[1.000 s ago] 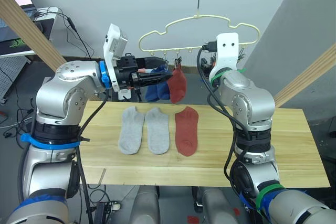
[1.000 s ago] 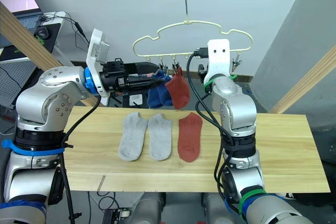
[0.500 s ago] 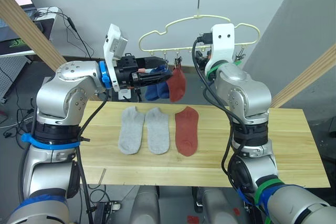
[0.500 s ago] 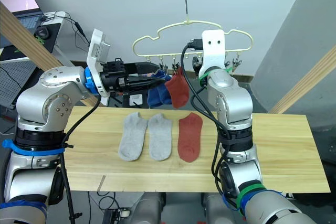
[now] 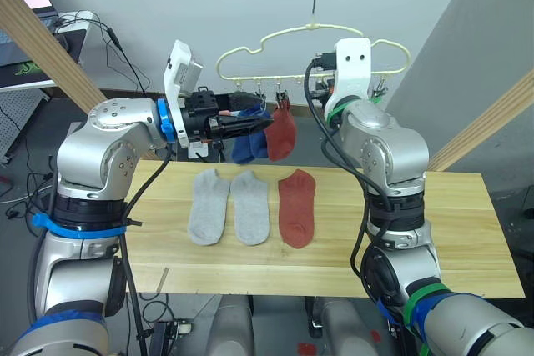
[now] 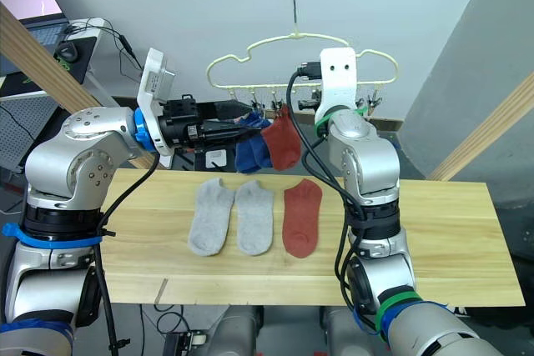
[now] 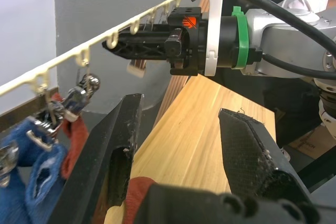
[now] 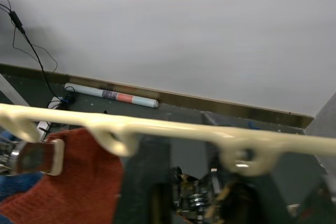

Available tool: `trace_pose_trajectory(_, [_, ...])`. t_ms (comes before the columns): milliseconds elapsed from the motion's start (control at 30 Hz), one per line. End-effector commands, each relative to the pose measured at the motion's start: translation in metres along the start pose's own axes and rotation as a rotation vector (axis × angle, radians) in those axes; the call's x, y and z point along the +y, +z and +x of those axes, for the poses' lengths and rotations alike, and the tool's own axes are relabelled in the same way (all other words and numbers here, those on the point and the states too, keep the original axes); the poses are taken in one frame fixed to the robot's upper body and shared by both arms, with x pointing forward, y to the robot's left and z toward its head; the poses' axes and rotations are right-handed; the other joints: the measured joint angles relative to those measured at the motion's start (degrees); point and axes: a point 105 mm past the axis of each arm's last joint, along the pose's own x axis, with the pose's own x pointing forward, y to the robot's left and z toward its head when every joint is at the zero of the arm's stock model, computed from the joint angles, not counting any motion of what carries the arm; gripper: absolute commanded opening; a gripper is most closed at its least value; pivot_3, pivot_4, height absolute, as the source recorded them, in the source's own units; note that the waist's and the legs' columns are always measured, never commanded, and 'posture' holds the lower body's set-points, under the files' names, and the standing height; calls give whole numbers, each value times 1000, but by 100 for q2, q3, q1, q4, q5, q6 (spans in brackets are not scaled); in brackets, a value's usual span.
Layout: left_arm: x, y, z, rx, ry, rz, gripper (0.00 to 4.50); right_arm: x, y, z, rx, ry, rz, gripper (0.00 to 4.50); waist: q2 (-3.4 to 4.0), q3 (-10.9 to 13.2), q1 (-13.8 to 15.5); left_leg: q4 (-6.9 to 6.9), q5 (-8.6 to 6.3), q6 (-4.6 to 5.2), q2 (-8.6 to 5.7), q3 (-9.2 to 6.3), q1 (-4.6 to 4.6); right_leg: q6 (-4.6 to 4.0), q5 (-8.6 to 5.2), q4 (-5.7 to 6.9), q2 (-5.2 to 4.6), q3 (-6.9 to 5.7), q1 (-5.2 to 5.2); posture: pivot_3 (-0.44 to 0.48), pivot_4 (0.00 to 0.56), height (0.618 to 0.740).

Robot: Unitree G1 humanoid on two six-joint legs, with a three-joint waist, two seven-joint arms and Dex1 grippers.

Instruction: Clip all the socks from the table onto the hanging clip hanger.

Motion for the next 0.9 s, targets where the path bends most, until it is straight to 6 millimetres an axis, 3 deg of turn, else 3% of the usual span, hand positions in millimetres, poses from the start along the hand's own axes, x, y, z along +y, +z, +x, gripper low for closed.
trace_pose_trajectory(33, [-5, 9, -3, -9, -6, 48, 2596, 0, 17, -3, -69, -3, -3, 52, 0, 0, 0, 0, 0, 0, 0, 0, 0, 0, 0, 0, 0, 0, 0, 113, 281, 740])
trace_pose_trajectory(167, [-9, 4, -2, 27, -24, 35, 2596, -2, 17, -3, -71, -13, -2, 53, 0, 0, -2, -1, 0, 0, 0, 0, 0, 0, 0, 0, 0, 0, 0, 112, 281, 740])
trace_pose_trajectory(433, [-29, -37, 13, 205, -44, -94, 2596, -2, 18, -4, -72, -14, -4, 53, 1, 1, -3, -1, 0, 0, 0, 0, 0, 0, 0, -1, 0, 1, 0, 105, 284, 740])
trace_pose_trajectory(533, [-28, -53, 20, 230, -9, -100, 3140, 1, 18, -4, -75, -5, -4, 53, 1, 1, -3, -1, 0, 0, 0, 0, 0, 0, 0, 0, 0, 1, -1, 95, 288, 740])
trace_pose_trajectory(667, [-28, -88, 29, 314, 42, -36, 4348, 4, 20, -4, -81, 2, 1, 53, 2, 1, -9, -1, 0, 0, 0, 2, 1, 0, 0, 0, 0, 4, -1, 89, 291, 740])
trace_pose_trajectory(900, [-29, -137, 51, 379, 118, -7, 4432, 7, 25, -4, -94, 12, 7, 53, 3, 2, -5, -1, 0, 1, -1, 5, -1, 0, 0, -1, 0, 6, -3, 71, 289, 740])
